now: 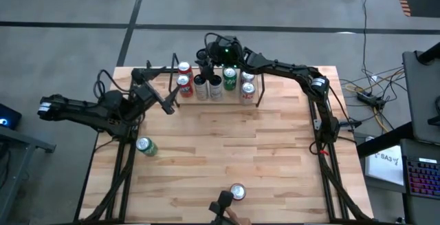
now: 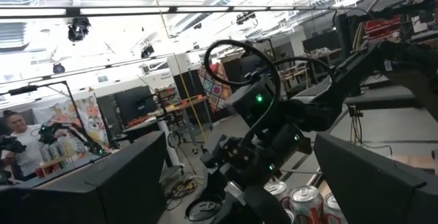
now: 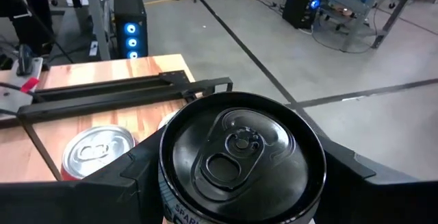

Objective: Sort soda cans
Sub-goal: Put the white blue soda can on the shelf and align it with the other white blue soda can

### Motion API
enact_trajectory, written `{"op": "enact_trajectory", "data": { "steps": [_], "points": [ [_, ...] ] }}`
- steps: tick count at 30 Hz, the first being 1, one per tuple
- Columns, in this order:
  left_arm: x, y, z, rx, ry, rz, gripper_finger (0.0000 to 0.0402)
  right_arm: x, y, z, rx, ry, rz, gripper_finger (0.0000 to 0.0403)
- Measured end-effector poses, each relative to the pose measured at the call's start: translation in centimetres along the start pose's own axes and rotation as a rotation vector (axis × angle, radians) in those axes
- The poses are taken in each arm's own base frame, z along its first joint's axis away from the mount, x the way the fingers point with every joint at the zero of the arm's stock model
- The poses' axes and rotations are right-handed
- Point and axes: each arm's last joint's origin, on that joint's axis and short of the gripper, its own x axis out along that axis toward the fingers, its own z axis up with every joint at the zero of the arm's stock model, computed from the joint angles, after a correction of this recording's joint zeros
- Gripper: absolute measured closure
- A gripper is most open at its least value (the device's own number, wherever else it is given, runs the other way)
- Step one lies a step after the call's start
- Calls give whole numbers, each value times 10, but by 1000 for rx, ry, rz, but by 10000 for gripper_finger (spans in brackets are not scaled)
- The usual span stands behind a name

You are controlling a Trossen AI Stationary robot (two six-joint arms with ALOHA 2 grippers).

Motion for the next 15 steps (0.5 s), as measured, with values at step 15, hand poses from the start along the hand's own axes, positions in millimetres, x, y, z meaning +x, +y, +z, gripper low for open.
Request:
{"op": "enact_trajectory", "data": {
  "steps": [15],
  "points": [
    [28,10,-31,83,-20,-193,65,-56,1,66,-215,-174,-38,161]
  ]
}}
